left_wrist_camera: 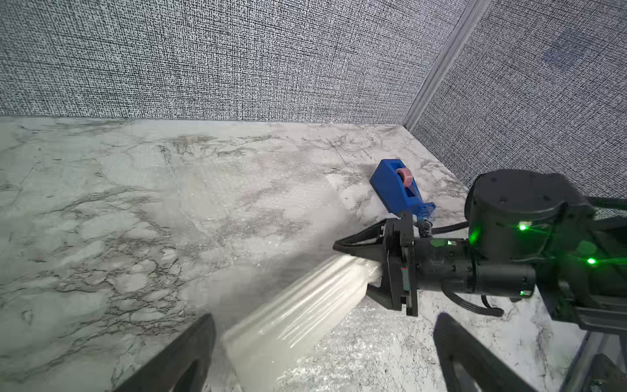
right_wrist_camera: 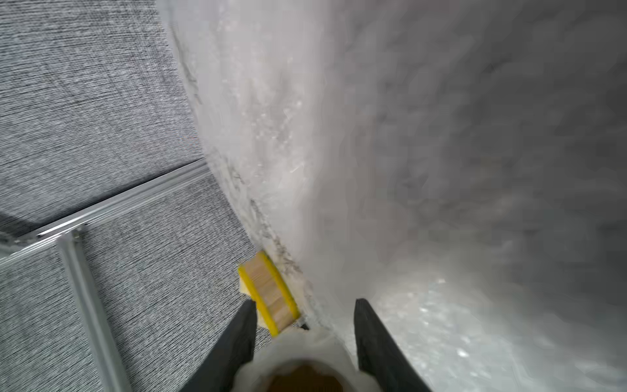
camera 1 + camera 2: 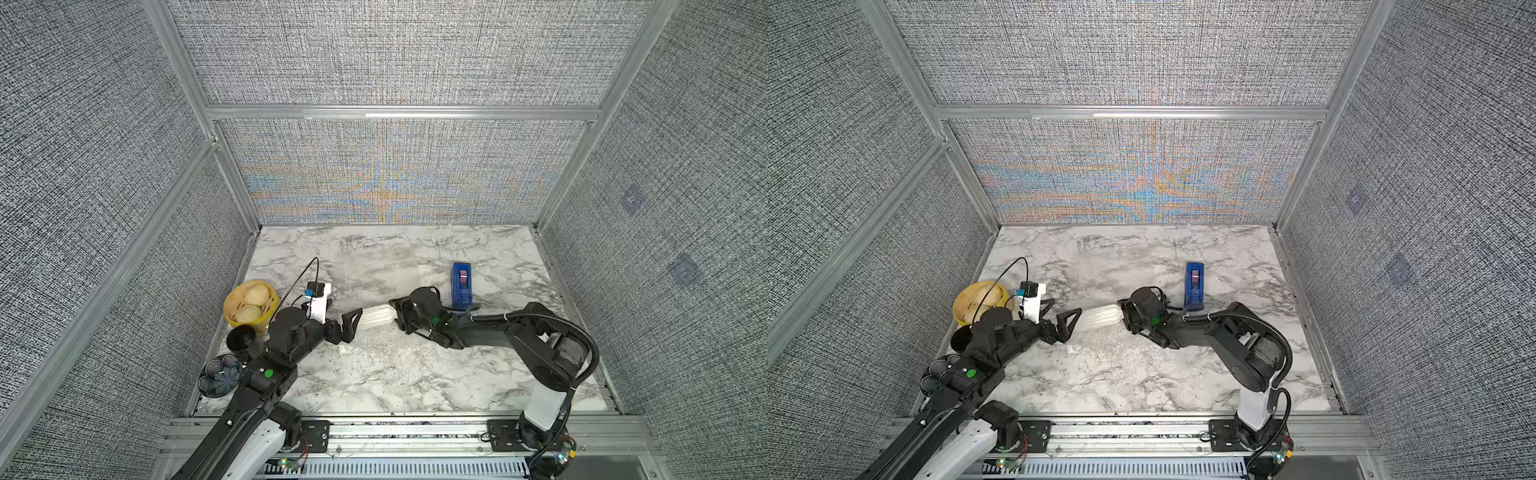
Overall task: Wrap vases in bubble wrap
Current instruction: Place the vase in bubble wrap.
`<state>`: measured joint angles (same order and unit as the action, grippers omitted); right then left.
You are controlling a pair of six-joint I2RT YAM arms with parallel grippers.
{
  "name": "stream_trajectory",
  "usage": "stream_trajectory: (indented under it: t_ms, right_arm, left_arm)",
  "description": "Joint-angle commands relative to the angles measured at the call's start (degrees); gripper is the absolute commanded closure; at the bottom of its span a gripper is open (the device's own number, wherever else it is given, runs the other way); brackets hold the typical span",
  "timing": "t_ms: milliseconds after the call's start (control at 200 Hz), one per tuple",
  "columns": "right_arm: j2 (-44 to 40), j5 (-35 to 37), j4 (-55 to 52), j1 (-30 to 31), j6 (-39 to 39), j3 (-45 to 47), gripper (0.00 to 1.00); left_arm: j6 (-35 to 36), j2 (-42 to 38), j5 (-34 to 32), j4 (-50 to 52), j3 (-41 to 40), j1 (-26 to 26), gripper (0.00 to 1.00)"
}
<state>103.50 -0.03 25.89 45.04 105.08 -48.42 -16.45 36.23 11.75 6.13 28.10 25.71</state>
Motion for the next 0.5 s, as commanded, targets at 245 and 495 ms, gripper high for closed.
stream_trajectory:
  t_ms: [245,495]
  right_arm:
    - [-2.68,0.43,-2.35,-1.99,-0.14,5.4,0.46]
    - [-9.57,-0.74,-11.42,-3.57,-4.74,5.84,0.1]
  left_arm:
    - [0.61,0.59,-3.05,1.27,-0.33,-0.05,0.0]
    - [-0.56,3.03,-5.5,2.06,0.51,-0.07,0.0]
